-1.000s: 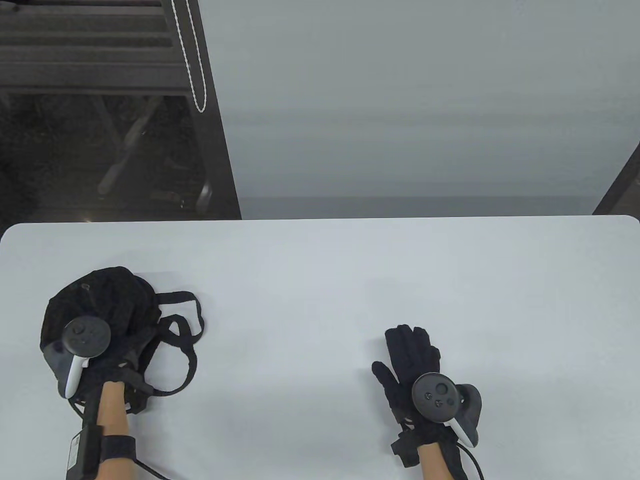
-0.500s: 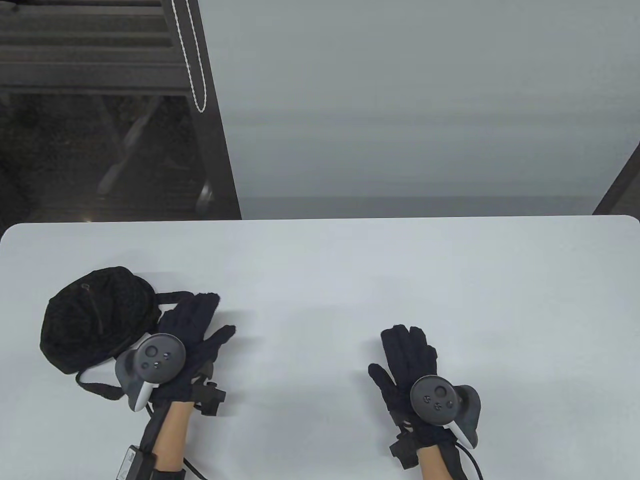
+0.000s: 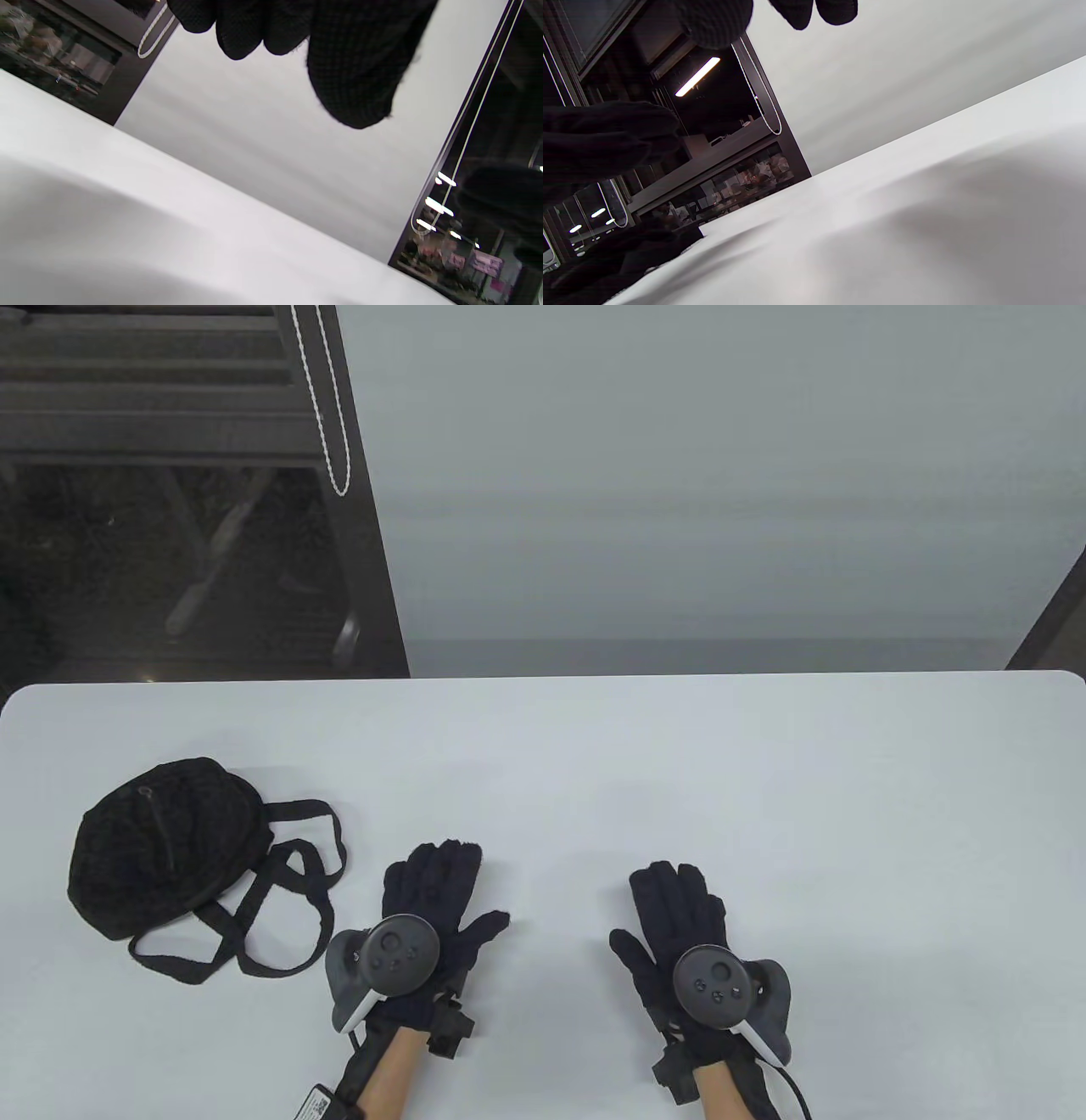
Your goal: Put stationery box into the backpack's main compartment
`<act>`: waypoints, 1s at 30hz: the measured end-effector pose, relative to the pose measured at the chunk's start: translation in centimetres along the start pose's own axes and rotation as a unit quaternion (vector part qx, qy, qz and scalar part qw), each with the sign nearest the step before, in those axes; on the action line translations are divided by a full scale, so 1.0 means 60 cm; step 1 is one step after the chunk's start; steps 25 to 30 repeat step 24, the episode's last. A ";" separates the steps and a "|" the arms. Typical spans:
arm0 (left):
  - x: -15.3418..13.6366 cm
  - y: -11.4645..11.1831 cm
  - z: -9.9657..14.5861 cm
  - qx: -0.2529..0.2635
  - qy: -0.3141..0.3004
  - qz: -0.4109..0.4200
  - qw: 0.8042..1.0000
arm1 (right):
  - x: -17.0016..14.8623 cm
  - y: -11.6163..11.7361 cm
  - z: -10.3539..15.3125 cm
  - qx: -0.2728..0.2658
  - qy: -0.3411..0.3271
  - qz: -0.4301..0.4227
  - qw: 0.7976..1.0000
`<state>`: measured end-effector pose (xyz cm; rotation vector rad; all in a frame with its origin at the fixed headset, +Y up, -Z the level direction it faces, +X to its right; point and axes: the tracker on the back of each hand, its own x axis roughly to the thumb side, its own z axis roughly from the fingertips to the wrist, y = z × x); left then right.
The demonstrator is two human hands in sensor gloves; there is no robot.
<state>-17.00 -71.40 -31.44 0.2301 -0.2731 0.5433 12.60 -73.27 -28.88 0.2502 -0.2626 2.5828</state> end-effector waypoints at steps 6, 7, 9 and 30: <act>-0.007 -0.034 -0.005 -0.029 0.002 -0.012 0.999 | -0.001 0.012 -0.003 0.014 0.006 0.014 1.000; -0.009 -0.038 -0.005 -0.033 0.005 -0.015 0.999 | -0.002 0.013 -0.003 0.015 0.007 0.016 1.000; -0.013 -0.045 -0.005 -0.040 0.008 -0.016 0.999 | -0.004 0.015 -0.004 0.017 0.010 0.018 1.000; -0.016 -0.055 -0.002 -0.047 0.009 -0.005 0.999 | -0.012 0.022 -0.007 0.027 0.015 0.009 0.999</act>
